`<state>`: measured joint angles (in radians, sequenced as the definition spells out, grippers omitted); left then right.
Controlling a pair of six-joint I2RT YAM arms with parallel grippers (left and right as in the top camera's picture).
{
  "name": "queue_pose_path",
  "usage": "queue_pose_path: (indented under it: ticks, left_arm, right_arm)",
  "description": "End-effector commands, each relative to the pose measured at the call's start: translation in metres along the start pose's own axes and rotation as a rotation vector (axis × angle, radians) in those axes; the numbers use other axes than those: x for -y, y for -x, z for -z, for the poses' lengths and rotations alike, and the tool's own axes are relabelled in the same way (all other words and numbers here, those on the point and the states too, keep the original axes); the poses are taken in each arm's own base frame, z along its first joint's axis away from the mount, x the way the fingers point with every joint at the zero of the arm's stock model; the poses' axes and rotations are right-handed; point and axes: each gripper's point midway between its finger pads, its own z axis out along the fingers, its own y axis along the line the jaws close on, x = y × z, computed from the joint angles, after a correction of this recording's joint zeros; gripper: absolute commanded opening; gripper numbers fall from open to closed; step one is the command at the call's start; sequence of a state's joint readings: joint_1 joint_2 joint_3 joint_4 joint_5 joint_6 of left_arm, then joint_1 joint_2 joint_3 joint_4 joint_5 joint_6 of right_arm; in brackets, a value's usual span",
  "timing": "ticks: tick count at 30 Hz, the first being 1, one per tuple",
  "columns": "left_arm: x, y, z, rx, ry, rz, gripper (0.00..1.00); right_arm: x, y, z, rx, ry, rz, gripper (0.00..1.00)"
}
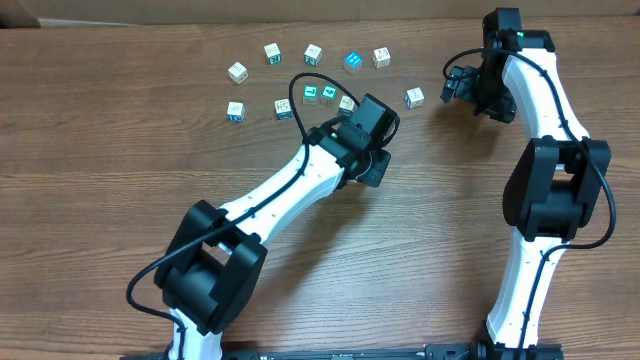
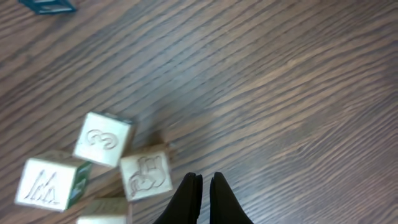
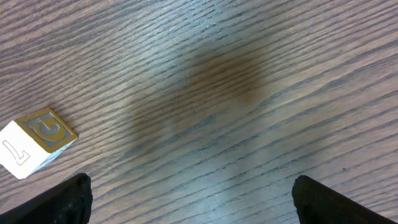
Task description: Form a circle
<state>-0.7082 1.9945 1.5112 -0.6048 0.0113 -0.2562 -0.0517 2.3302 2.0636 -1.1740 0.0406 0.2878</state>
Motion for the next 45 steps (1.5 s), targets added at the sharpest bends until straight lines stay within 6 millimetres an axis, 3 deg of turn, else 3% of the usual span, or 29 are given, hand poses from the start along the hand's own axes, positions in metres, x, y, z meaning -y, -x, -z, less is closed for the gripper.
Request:
queue_pose_path:
  ticks: [1,17,45]
  left_arm:
    - [0.006,-0.018,-0.023,-0.050,0.014,-0.002,0.04]
    - [-0.007,-0.038,-0.052,-0.112,0.093,-0.014,0.04]
    - [-0.019,-0.037,-0.050,-0.102,0.158,-0.023,0.04]
  right_arm:
    - [-0.003,0.010,0.017,0.046,0.015,-0.005,1.00]
    - [-0.003,0.010,0.017,0.046,0.015,-0.006,1.00]
    - [-0.003,0.010,0.017,0.046,0.015,-0.006,1.00]
